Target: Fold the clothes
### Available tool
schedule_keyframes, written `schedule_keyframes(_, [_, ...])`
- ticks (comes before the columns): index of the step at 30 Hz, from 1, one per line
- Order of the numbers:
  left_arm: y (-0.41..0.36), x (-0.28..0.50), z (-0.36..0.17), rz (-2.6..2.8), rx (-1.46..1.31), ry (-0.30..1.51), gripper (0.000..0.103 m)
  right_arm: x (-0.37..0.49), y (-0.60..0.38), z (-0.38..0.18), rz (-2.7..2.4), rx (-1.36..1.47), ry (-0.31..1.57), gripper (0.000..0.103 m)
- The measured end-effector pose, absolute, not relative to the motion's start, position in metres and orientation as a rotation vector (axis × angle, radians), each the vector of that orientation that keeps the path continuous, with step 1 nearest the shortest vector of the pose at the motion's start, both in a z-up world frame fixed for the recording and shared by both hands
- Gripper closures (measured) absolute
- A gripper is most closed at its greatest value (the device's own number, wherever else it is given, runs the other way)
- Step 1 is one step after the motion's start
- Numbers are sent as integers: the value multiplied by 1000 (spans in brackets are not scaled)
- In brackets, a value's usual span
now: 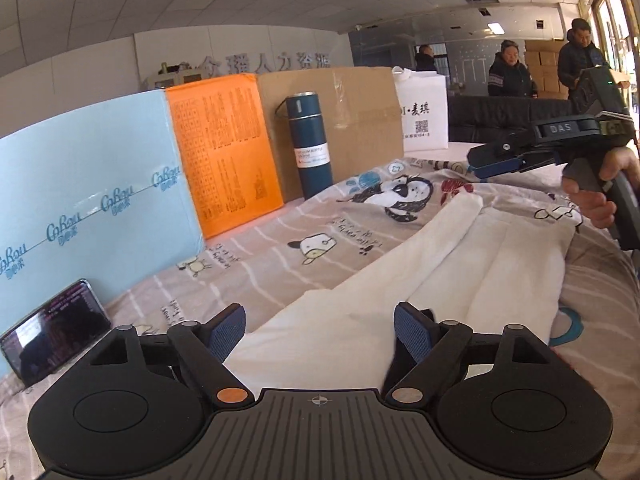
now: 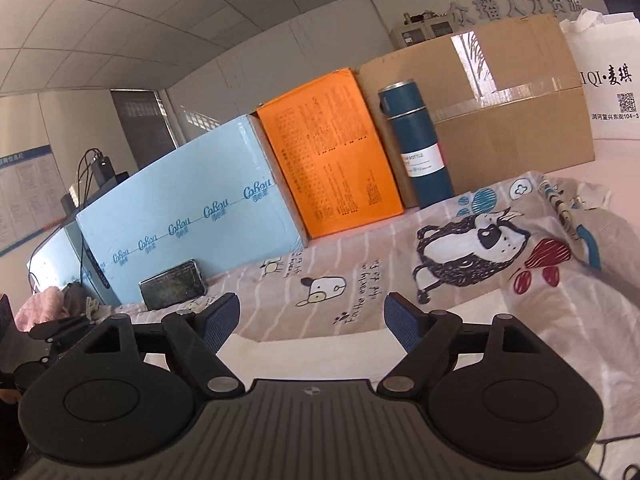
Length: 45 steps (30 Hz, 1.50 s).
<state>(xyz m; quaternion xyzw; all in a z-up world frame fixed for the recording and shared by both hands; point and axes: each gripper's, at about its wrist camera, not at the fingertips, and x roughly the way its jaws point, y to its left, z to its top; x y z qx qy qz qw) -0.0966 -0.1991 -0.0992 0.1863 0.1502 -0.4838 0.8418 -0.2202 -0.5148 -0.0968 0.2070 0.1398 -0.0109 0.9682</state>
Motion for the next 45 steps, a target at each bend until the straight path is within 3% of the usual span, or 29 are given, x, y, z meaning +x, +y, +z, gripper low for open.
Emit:
schedule_keyframes(7, [-269,-152,-113,-1208,522,279,19,-189,-599,-120,-12,591,396,25])
schedule_keyframes(15, [-329,-197,-136,-1313,679,199,19,-167,-626,-157,29,689,516,25])
schedule_keyframes(22, [-368,-208,-152,-1337,728,169,19,-174,-628,-165,114,718,489,26])
schedule_keyframes(26, [-391,-204,-151,-1320,694,143,20,-179,-619,-162,151,678,453,33])
schedule_keyframes(28, [-392,-198,-148,-1341,659,171,30,-179,-615,-161,152,652,448,43])
schedule_keyframes(30, [-394,-192,-145,-1362,624,199,50,-177,-615,-161,136,637,455,53])
schedule_keyframes(32, [-395,-186,-145,-1385,600,236,81,-176,-615,-161,99,623,470,63])
schedule_keyframes(34, [-395,-181,-145,-1402,581,259,92,-176,-612,-159,65,596,472,73])
schedule_keyframes(36, [-390,-181,-141,-1406,555,235,94,-178,-606,-152,49,548,454,81])
schedule_keyframes(45, [-348,-177,-110,-1352,417,147,94,-178,-572,-112,-67,396,400,86])
